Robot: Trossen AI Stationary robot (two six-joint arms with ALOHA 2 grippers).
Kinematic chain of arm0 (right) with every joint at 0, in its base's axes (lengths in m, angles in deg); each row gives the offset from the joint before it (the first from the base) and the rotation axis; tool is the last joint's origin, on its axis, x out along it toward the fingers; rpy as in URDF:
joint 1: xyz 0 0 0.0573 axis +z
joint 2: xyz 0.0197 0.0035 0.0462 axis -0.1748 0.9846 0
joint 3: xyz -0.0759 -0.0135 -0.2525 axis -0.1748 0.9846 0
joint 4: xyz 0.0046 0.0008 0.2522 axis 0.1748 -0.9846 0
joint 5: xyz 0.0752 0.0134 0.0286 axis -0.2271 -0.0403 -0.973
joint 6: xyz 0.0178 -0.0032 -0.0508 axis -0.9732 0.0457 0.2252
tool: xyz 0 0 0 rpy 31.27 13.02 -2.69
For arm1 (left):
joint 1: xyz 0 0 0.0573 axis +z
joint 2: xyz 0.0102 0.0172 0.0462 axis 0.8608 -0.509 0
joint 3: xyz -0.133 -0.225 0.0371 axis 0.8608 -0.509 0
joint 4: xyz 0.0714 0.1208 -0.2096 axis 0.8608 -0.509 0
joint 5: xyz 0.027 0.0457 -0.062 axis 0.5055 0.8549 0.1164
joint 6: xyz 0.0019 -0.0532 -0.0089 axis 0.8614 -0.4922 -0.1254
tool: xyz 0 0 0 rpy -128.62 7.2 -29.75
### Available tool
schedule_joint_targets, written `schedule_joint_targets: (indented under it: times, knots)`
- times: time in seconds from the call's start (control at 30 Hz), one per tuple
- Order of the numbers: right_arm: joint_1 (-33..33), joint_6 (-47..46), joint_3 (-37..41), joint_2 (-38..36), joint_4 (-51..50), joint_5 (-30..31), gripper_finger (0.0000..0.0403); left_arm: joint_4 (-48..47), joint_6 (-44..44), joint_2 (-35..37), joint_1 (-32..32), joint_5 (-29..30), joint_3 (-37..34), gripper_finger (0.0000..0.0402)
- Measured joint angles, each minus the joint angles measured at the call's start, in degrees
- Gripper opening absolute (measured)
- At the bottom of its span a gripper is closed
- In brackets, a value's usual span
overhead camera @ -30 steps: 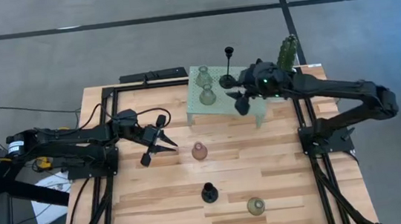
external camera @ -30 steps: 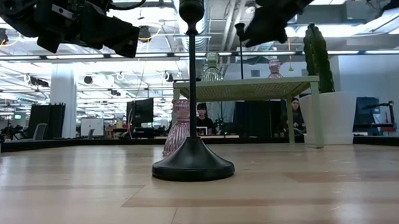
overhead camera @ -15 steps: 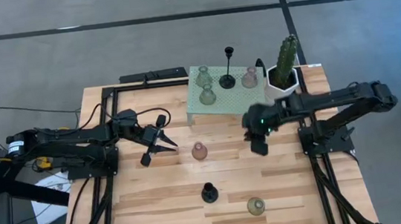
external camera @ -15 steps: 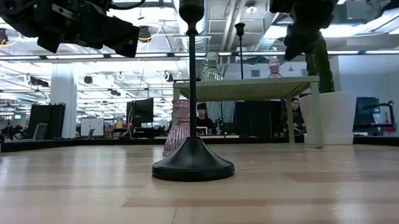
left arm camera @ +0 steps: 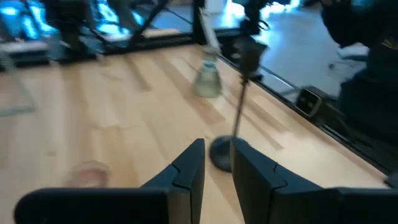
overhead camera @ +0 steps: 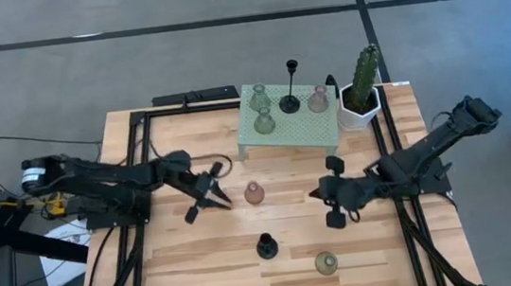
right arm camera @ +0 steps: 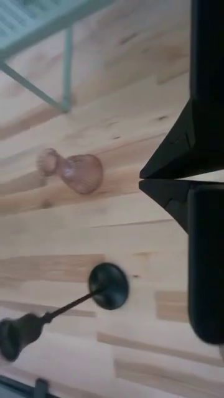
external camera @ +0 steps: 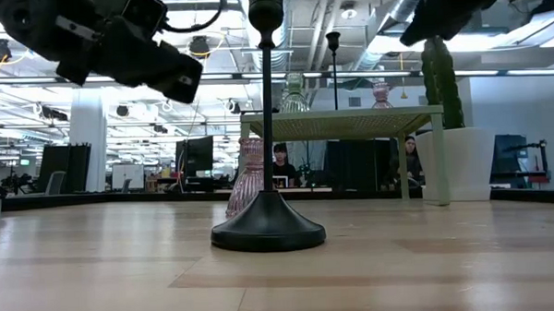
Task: Pick & Place candle stick holders
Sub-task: Put the black candle holder on the shelf aligned with the other black candle holder
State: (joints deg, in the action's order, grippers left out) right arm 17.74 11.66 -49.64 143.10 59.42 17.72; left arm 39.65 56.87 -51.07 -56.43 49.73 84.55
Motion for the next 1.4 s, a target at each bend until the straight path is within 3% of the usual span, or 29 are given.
schedule_joint_targets:
  times: [0.17, 0.27, 0.37, 0.57, 0.73, 0.97, 1.2, 1.4]
  knots:
    - [4.0, -2.3, 0.0, 0.0, 1.8, 8.2, 0.0003, 6.3, 0.0, -8.8, -6.4, 0.1, 0.0, 0.0076]
    - [5.7, -4.8, 0.0, 0.0, 1.8, 12.1, 0.0001, 10.1, 0.0, -12.6, -10.4, 3.9, 0.0, 0.0072]
    - [6.8, -7.9, 0.0, 0.5, 2.0, 15.7, 0.0002, 12.8, 0.0, -15.1, -14.0, 11.0, 0.0, 0.0057]
    - [7.9, -11.4, 0.1, 3.0, 3.8, 19.1, 0.0001, 15.4, 0.1, -19.0, -23.3, 31.2, 0.0, 0.0018]
    - [7.7, -11.6, 0.1, 7.2, 7.0, 19.4, 0.0001, 21.1, 0.2, -23.0, -29.4, 40.0, 0.0, 0.0006]
    - [7.0, -11.6, 0.0, 11.7, 12.7, 19.4, 0.0001, 33.2, -3.1, -30.5, -29.9, 41.4, 0.4, 0.0009]
    - [7.5, -11.1, 0.0, 11.1, 15.2, 19.5, 0.0000, 39.3, -5.8, -40.1, -30.1, 41.3, 3.6, 0.0010]
    - [7.7, -11.0, 0.0, 10.8, 15.0, 19.6, 0.0000, 41.1, -5.9, -43.9, -30.3, 40.1, 6.9, 0.0010]
